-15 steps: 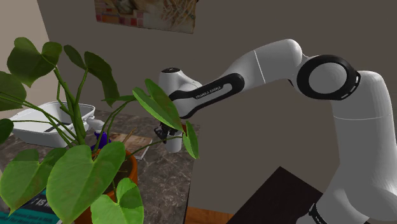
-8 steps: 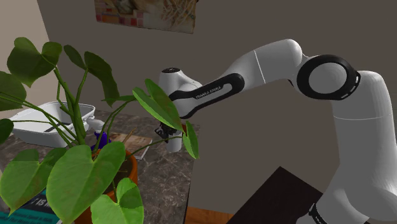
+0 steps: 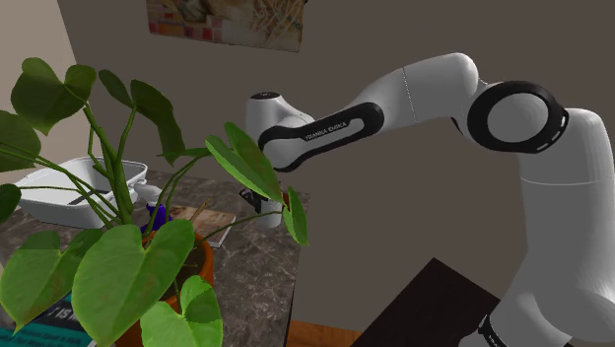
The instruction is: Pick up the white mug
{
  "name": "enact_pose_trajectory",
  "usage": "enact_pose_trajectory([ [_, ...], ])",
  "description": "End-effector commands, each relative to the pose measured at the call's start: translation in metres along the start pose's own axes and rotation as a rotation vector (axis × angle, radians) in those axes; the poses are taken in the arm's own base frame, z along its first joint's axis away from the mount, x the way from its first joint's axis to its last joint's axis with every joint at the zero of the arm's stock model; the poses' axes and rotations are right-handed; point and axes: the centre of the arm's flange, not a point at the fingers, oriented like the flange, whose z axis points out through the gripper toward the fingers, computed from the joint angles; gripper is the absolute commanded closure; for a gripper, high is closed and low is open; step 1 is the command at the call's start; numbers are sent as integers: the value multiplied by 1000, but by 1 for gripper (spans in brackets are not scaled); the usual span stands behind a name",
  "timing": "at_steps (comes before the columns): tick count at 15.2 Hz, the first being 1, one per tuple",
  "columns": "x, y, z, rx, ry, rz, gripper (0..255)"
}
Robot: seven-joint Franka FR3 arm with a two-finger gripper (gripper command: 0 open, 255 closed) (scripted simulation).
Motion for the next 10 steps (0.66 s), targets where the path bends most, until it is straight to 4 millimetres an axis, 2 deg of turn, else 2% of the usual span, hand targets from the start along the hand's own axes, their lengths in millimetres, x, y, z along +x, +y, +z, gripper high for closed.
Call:
enact_pose_trajectory([
  [1, 1, -1, -11, 0, 0, 0, 255],
  [8, 3, 1, -48, 0, 0, 0, 255],
  [10, 3, 1, -49, 0, 0, 0, 255],
])
